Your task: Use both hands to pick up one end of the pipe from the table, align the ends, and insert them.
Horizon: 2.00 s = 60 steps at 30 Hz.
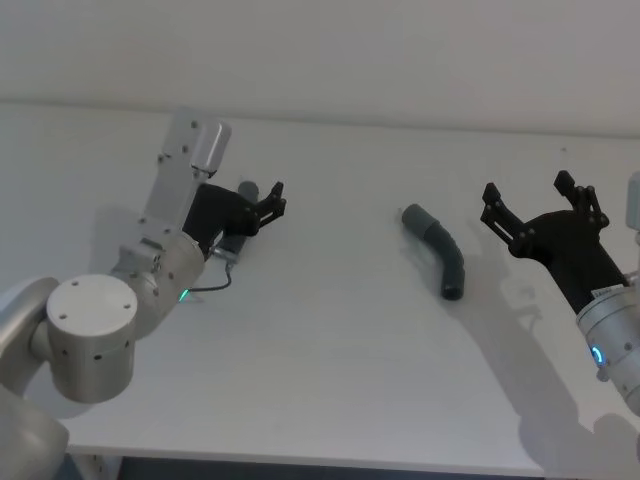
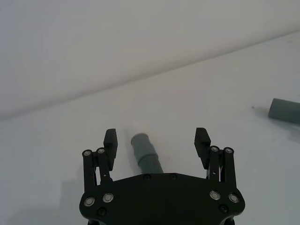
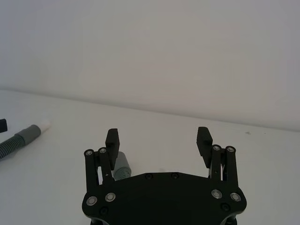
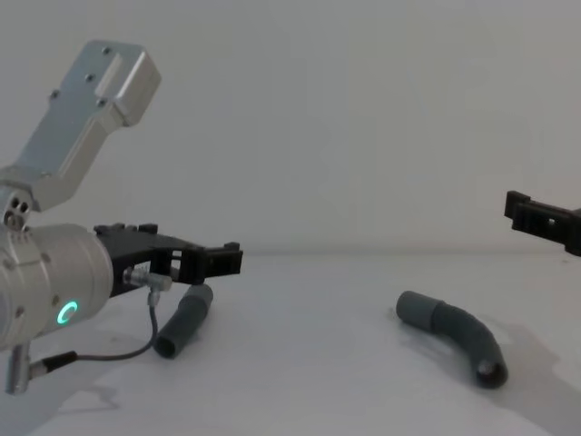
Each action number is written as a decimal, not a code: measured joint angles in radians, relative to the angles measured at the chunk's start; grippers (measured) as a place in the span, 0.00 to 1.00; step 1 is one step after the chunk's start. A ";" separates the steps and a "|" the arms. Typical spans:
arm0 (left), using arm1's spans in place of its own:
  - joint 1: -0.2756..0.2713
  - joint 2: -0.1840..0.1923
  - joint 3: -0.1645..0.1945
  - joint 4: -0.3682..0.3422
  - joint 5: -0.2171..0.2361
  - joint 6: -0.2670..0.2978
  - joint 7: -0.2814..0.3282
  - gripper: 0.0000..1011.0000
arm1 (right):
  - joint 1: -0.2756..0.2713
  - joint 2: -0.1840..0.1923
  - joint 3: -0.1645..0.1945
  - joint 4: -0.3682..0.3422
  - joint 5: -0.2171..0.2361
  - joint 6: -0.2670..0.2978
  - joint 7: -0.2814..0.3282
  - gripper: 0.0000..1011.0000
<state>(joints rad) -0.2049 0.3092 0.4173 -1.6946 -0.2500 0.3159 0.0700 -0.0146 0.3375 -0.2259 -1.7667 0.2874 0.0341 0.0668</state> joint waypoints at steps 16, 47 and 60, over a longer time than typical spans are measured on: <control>-0.052 -0.078 -0.048 0.045 -0.062 0.144 0.020 0.99 | 0.000 0.000 0.000 0.000 0.000 0.000 0.000 0.99; -0.164 -0.152 -0.051 0.142 -0.064 0.407 0.059 0.99 | 0.000 0.000 0.000 0.000 0.000 0.000 0.000 0.99; -0.183 -0.175 -0.046 0.181 -0.054 0.425 0.061 0.99 | 0.000 0.000 0.000 0.000 0.000 0.000 0.000 0.99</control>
<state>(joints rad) -0.3883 0.1342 0.3709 -1.5134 -0.3040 0.7407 0.1308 -0.0146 0.3375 -0.2258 -1.7667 0.2874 0.0341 0.0668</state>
